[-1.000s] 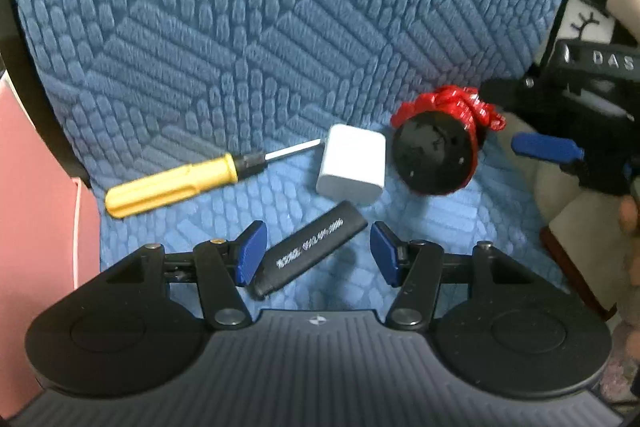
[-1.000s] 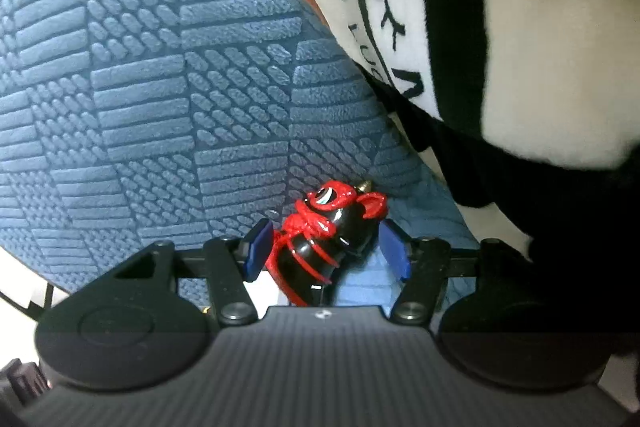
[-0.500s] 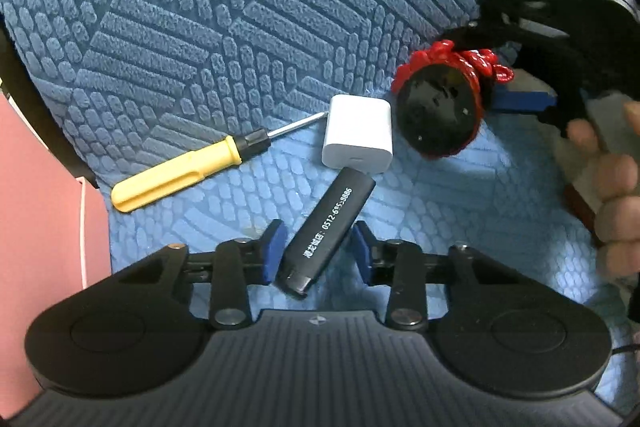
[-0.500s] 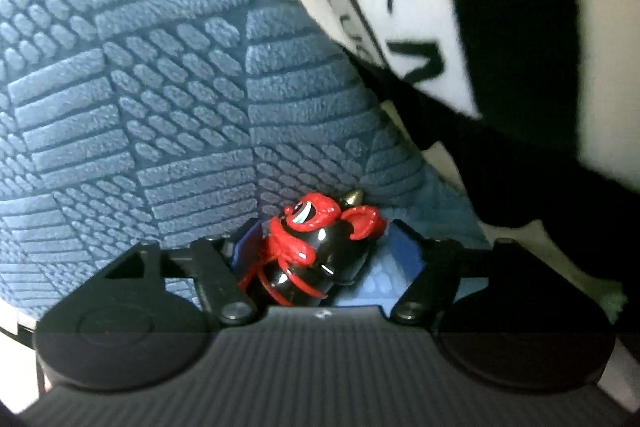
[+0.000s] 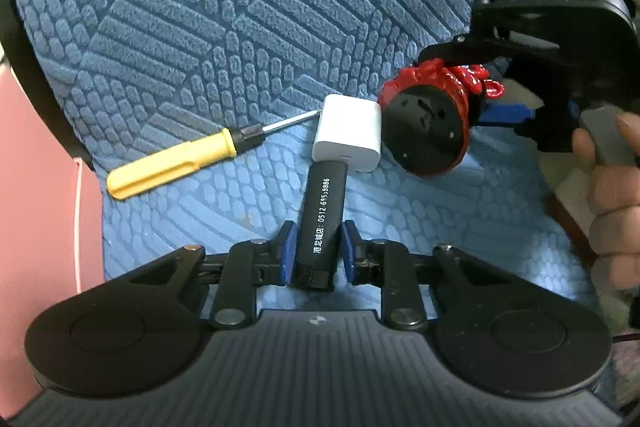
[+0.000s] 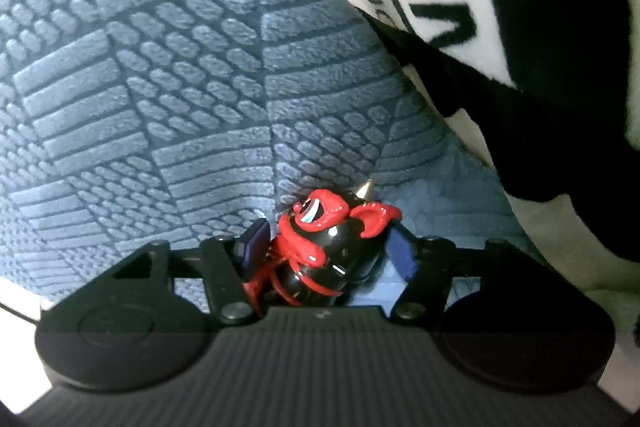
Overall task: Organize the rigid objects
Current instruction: 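Close left gripper on black USB stick while right gripper closes on red-black figure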
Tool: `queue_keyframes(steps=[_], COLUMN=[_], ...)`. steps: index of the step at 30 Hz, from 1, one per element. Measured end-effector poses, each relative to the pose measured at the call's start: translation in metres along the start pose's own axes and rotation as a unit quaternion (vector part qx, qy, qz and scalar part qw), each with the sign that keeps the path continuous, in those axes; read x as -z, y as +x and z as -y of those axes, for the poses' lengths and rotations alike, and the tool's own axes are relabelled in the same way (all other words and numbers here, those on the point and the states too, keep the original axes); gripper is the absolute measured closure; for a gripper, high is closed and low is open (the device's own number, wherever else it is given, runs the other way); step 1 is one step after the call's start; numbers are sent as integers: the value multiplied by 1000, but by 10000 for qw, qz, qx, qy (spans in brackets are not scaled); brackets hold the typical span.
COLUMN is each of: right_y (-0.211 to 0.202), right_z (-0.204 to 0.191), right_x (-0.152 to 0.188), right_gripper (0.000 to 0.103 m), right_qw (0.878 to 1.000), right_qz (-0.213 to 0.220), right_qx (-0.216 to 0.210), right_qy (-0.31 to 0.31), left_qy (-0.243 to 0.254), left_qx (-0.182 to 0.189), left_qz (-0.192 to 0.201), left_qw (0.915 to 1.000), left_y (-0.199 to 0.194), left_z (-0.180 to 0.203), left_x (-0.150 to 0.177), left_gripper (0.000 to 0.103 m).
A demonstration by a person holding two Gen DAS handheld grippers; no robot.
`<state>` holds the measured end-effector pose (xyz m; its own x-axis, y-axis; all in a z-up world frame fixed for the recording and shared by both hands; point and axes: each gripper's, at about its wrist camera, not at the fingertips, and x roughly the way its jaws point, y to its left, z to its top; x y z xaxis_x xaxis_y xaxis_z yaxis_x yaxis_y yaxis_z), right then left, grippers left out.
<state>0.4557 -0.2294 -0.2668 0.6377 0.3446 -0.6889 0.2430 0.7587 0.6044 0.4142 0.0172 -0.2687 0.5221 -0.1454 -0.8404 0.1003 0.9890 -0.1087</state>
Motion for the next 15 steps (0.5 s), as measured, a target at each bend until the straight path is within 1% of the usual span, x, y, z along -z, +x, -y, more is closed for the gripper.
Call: queue_keyframes(steps=[2, 4, 5, 12, 15], right_y=[-3, -7, -10, -28, -35], right_z=[1, 0, -1, -16, -25], right_x=[-2, -4, -5, -1, 5], right_gripper=[39, 42, 42, 43, 43], right_qw=[10000, 9999, 9997, 9953, 9908], right_qz=[22, 101, 152, 415, 567], right_qx=[-15, -3, 1, 263, 414], right_qy=[-43, -122, -196, -838, -1156], left_qy=[-68, -125, -172, -514, -690], left_qx=[34, 47, 78, 225, 339], left_qz=[-6, -1, -3, 73, 92], left_qw=[10000, 9999, 9998, 9984, 9970], left_y=[-1, -1, -2, -14, -19], left_z=[-1, -2, -3, -11, -15], left_x=[0, 0, -1, -1, -1], left_gripper=[75, 75, 75, 76, 76])
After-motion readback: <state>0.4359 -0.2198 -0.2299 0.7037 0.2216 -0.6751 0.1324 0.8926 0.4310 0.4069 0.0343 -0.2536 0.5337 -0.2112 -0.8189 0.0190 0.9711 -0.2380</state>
